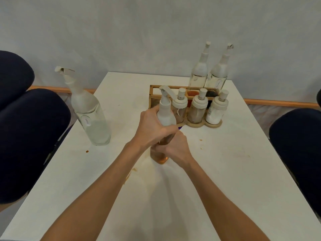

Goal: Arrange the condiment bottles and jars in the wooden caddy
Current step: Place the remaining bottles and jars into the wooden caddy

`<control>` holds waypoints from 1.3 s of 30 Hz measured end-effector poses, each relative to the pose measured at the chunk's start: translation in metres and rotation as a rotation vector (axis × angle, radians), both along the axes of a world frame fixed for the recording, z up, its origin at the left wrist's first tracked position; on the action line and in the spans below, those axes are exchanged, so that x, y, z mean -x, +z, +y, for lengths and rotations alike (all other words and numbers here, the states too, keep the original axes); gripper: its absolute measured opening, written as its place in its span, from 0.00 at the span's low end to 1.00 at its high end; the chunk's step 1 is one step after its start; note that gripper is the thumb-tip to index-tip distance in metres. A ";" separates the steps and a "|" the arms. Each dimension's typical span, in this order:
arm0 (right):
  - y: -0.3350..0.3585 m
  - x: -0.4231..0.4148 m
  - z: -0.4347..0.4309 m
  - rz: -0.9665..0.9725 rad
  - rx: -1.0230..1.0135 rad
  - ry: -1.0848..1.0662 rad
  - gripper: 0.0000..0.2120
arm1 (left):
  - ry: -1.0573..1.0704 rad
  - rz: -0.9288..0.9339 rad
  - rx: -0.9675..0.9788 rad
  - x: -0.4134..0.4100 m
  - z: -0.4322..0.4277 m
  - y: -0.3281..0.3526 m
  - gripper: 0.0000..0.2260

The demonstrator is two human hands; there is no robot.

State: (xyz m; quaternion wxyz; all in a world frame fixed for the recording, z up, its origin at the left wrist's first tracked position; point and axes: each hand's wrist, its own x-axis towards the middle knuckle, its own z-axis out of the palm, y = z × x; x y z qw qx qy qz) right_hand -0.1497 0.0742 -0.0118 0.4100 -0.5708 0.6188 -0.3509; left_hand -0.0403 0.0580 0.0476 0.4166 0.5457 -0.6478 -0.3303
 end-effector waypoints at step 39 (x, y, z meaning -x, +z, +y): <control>0.016 -0.001 0.050 -0.155 0.201 -0.119 0.37 | -0.170 0.124 -0.308 -0.082 0.042 -0.013 0.13</control>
